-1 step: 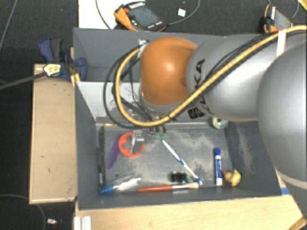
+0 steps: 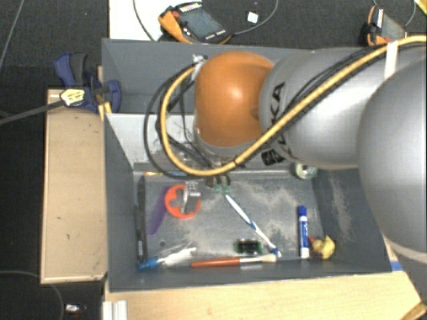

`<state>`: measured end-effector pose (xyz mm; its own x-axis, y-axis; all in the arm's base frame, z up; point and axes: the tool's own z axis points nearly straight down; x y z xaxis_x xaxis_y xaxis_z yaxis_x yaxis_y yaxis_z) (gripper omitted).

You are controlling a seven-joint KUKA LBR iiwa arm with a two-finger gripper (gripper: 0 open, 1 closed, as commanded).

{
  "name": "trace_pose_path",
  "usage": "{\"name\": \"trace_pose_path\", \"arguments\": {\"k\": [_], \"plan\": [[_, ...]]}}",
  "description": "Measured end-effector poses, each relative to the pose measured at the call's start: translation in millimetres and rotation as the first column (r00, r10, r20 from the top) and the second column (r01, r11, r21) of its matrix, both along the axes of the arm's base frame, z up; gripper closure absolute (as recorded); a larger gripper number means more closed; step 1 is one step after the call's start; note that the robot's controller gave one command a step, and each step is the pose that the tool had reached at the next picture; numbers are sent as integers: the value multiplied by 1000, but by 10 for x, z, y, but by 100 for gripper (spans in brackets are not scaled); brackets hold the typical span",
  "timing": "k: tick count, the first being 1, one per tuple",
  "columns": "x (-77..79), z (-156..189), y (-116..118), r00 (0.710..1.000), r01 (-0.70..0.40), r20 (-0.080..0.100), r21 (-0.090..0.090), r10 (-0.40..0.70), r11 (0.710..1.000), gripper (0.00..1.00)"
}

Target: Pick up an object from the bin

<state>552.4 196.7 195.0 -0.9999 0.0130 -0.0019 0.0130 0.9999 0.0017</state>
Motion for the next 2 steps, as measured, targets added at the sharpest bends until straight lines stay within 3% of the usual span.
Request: {"name": "trace_pose_path", "arguments": {"k": [1, 2], "plan": [[-79, -486, -191, 1000, 2, -3, -1, -2, 1000, 0], [180, -562, -97, 997, -72, 12, 3, 71, 997, 0]]}}
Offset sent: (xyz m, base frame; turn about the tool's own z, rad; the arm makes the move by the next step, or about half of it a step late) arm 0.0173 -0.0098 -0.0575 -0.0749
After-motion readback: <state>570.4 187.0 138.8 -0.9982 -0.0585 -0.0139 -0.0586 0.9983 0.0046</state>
